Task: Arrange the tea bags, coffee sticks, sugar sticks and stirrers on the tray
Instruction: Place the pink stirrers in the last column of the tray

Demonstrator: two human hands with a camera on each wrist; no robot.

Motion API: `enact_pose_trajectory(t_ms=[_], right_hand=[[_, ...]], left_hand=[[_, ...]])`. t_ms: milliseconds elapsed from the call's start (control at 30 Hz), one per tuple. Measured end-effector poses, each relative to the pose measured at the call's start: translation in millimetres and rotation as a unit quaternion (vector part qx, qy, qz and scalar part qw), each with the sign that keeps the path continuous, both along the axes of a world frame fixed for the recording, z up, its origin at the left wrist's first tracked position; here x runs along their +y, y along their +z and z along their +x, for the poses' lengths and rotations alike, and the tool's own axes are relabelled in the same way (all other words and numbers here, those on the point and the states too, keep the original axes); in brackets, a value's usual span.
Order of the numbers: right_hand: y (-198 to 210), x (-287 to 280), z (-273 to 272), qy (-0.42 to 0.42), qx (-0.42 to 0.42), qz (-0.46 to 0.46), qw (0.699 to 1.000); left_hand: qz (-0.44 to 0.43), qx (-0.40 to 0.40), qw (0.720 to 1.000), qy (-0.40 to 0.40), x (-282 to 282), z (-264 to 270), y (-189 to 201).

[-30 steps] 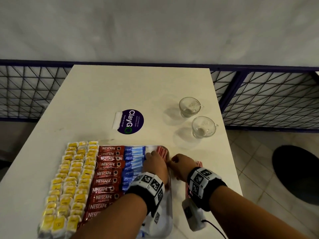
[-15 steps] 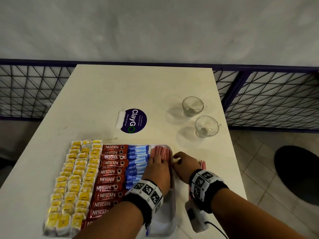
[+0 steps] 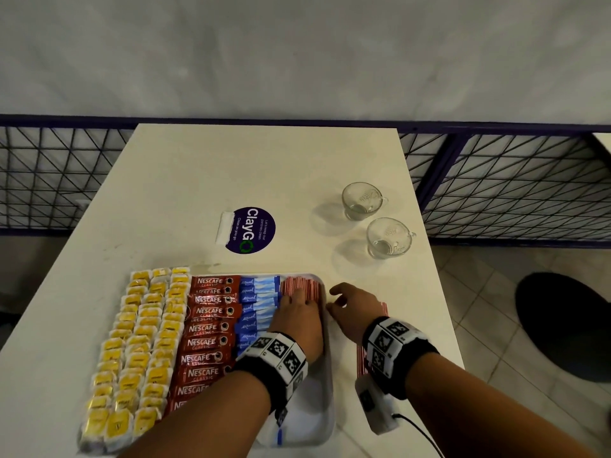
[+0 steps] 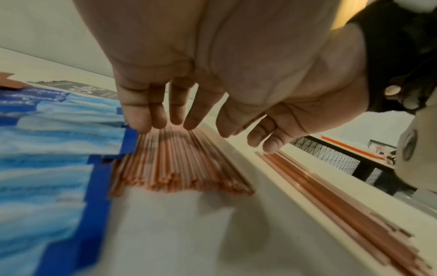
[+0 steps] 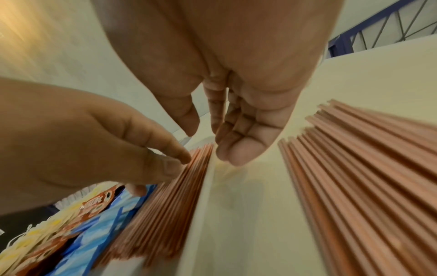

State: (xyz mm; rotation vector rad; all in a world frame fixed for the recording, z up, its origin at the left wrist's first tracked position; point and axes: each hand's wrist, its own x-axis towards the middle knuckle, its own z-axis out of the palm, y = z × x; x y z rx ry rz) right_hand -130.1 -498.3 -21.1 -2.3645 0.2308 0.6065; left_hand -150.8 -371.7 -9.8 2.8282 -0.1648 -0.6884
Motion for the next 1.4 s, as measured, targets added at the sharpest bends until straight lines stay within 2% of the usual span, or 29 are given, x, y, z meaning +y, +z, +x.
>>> enact_pose_trajectory(t_ms=[133,233,300,400,467,533,600,733,867,1067,1300,1400], right_hand=[[13.2,-42.0,4.9,-0.057,-0.057,-0.055,0.995],[10.9,-77.4,-1.7,-0.098,0.033,-0.134,0.986],[2.8,-90.1,-11.4,-0.065,0.101,-0.152,0.981],[-5.7,-92.9,-24.3,-0.032,0.122,-0.089,0.988],[-5.4,-91.4,-29.3,-0.059,0.133,0.002,0.989],[-2.8,-90.6,-31.3,-0.066,0.146,0.039,0.986],[-3.8,-95.5,-31.6,-0.043,0.148,0.029,0.988],[-7.1,-115.1,-31.0,-0.022,0.092,-0.036,0.995],[-8.9,-127.4,-36.6,0.028,0.090,-0.082,0.992],[-12.5,-128.7,-46.8,0.103,0.075,-0.097,0.987],[-4.3,-131.6,-57.0,0.163,0.052,-0.116,0.978],[-2.1,-131.3,-58.3,0.170,0.049,-0.119,0.977]], left_hand=[[-0.084,-0.046,0.995,-0.010,-24.0,3.7,12.9],[-0.096,-0.016,0.995,-0.020,-55.7,-0.6,19.4],[-0.071,0.026,0.997,-0.012,-73.3,-5.6,17.2],[-0.034,0.085,0.996,0.019,-86.0,-13.1,8.5],[-0.034,0.086,0.995,0.037,-93.0,-17.4,2.8],[-0.037,0.074,0.995,0.049,-101.4,-20.1,-2.3],[-0.024,0.060,0.996,0.065,-110.3,-21.2,-6.0],[0.016,0.051,0.994,0.092,-118.7,-22.2,-11.3],[0.024,0.058,0.993,0.100,-119.1,-21.0,-17.3],[0.042,0.063,0.991,0.113,-126.5,-24.1,-24.0],[0.084,0.007,0.995,0.058,-137.6,-37.4,-33.0],[0.074,0.007,0.996,0.055,-139.4,-40.7,-34.9]])
